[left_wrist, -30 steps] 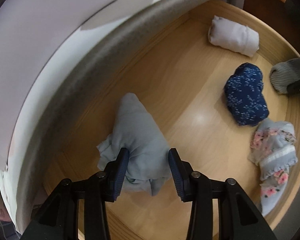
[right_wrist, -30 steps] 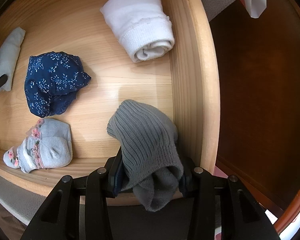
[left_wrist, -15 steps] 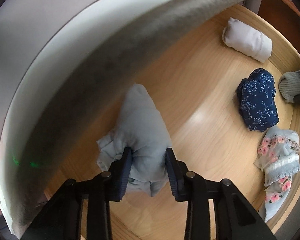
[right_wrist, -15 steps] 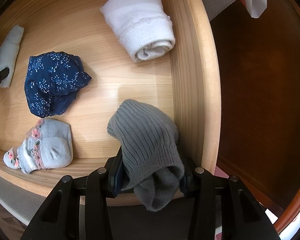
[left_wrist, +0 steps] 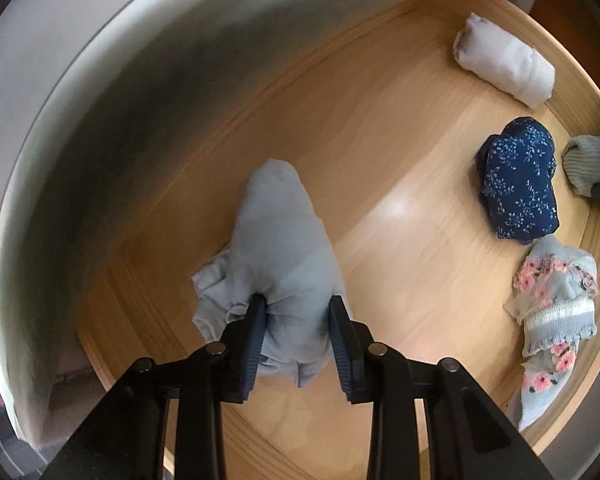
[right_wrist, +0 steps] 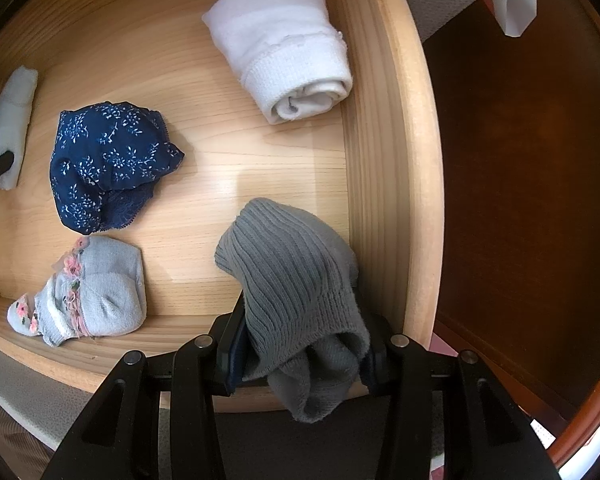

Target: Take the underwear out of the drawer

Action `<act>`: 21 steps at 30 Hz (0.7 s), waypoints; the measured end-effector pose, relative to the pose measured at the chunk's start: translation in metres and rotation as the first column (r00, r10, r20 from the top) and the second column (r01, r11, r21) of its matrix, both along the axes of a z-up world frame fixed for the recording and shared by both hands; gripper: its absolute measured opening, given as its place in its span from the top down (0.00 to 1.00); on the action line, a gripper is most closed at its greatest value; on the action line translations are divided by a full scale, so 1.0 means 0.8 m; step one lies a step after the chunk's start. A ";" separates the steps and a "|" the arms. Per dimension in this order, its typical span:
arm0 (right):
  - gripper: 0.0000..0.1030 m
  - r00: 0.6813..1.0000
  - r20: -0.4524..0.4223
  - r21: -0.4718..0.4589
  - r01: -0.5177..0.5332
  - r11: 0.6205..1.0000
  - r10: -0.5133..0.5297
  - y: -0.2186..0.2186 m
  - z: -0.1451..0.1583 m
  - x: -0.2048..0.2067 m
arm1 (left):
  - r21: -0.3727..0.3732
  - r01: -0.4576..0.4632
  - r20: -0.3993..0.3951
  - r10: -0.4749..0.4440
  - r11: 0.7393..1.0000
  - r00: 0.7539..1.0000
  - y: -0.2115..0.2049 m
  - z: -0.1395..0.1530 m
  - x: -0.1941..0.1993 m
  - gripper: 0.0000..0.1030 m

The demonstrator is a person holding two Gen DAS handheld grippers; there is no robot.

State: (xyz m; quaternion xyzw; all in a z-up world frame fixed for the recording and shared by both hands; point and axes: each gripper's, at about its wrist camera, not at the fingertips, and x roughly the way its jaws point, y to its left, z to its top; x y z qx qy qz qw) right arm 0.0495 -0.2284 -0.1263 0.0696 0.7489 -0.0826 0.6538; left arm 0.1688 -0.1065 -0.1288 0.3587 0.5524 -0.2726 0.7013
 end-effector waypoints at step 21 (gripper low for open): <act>0.59 1.000 0.010 0.021 -0.020 1.000 0.020 -0.007 0.003 -0.004 | 0.036 -0.388 -0.285 0.382 0.921 0.879 0.097 -0.002 -0.044 0.70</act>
